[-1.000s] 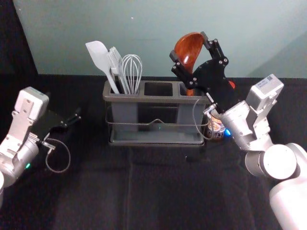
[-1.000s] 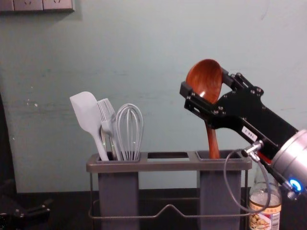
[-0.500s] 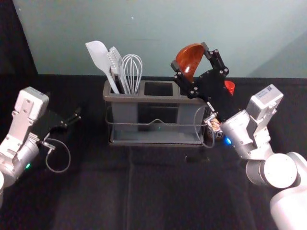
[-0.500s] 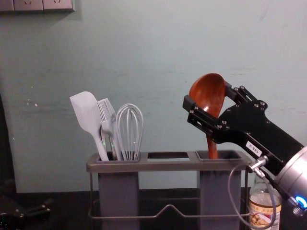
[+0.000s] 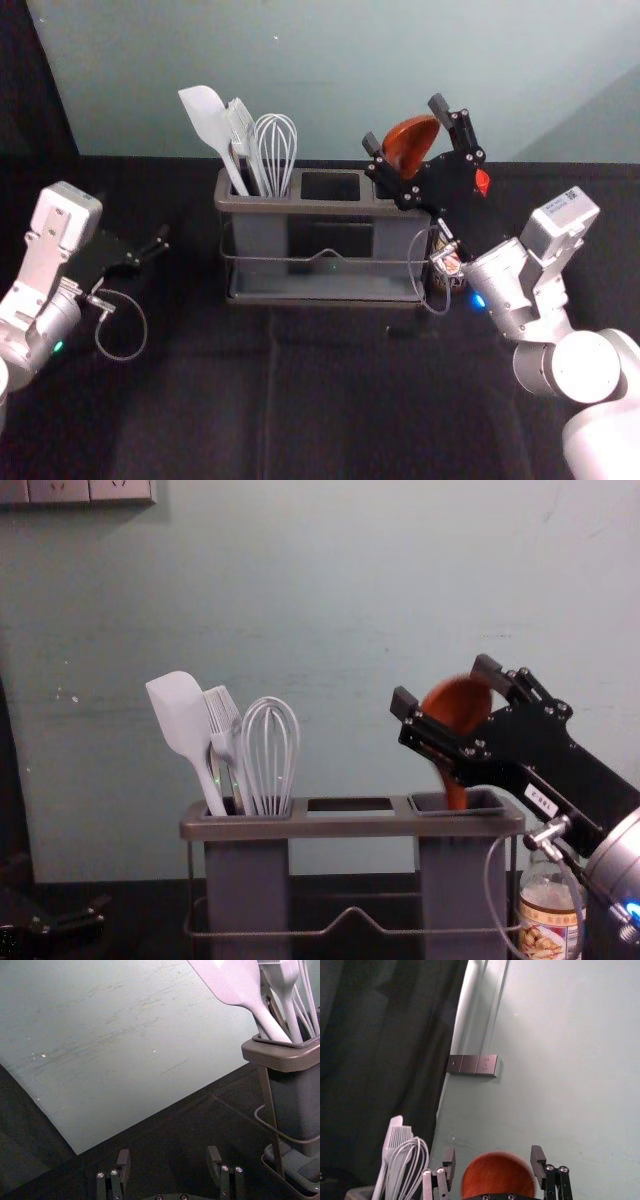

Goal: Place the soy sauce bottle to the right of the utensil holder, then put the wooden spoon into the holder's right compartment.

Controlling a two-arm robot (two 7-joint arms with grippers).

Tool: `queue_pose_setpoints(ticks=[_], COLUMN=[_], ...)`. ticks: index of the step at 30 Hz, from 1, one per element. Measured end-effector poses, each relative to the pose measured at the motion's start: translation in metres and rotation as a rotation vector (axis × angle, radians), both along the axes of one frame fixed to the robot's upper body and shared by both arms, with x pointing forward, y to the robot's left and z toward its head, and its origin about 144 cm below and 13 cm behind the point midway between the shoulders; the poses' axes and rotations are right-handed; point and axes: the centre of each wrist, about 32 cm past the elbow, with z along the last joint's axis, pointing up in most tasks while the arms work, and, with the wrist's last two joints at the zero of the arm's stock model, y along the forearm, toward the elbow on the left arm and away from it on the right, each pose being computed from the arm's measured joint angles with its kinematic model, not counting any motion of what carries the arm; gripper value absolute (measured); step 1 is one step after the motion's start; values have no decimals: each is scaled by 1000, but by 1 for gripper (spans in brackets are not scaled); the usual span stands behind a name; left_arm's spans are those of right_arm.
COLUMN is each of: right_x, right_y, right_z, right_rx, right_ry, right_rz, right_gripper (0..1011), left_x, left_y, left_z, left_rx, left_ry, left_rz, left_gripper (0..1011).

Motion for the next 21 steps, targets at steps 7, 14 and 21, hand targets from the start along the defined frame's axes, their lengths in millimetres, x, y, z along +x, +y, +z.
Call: queue_pose_setpoints(ticks=[7,14,21], right_x=[6,4,-26], right_y=[2,2,-11], right_z=[17,31,33], right_rx=[17,28,37], right_ry=[-45,-80,-78], right_rz=[-2,-8,-30], right_gripper=[1002,1002,1002], left_x=[0,0,0], left_y=[0,0,0], left_z=[0,0,0], left_rx=[0,0,0], left_ry=[0,0,0], left_rz=[0,0,0], left_gripper=[1005,1005,1005])
